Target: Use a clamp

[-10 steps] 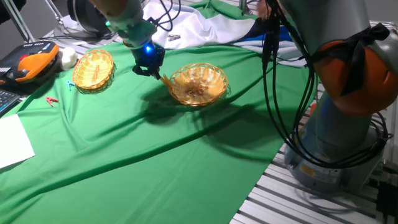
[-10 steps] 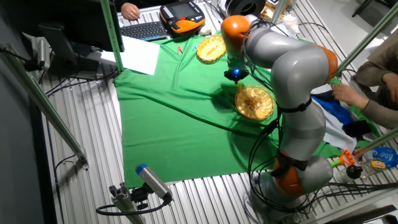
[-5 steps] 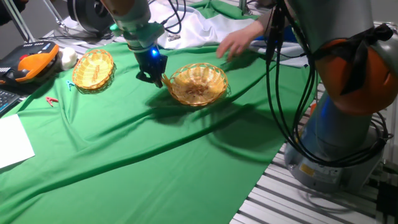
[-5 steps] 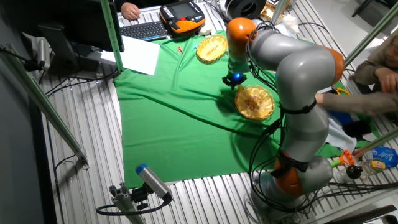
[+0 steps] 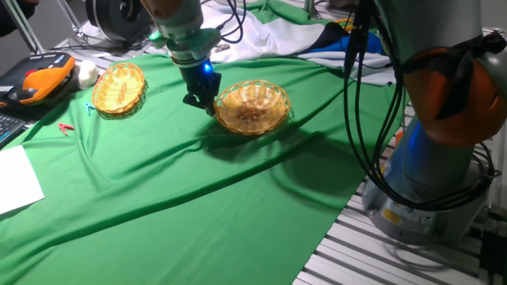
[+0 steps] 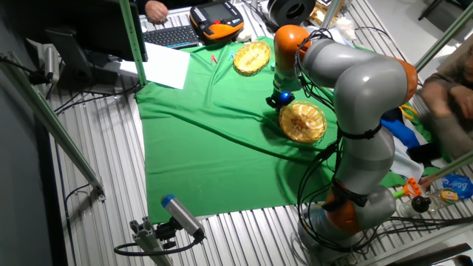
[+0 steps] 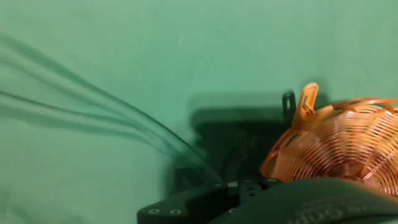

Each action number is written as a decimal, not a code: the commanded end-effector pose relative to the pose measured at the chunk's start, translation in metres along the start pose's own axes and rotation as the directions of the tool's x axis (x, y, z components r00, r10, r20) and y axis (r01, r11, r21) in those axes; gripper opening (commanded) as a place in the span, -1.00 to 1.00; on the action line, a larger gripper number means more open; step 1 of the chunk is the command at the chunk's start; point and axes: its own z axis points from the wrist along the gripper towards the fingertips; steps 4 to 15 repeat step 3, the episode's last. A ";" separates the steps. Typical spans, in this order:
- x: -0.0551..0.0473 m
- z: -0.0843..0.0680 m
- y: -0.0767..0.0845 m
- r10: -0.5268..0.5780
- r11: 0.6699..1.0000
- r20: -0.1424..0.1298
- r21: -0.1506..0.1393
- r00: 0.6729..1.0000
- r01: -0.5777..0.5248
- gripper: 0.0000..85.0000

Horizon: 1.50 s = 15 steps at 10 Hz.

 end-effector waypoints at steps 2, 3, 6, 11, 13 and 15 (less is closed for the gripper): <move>0.002 0.003 0.002 -0.017 1.000 0.015 0.013 1.000 0.017 -1.00; 0.003 0.006 0.004 -0.019 1.000 0.032 0.026 0.999 0.018 -1.00; 0.003 0.006 0.004 -0.019 1.000 0.032 0.026 0.999 0.018 -1.00; 0.003 0.006 0.004 -0.019 1.000 0.032 0.026 0.999 0.018 -1.00; 0.003 0.006 0.004 -0.019 1.000 0.032 0.026 0.999 0.018 -1.00; 0.003 0.006 0.004 -0.019 1.000 0.032 0.026 0.999 0.018 -1.00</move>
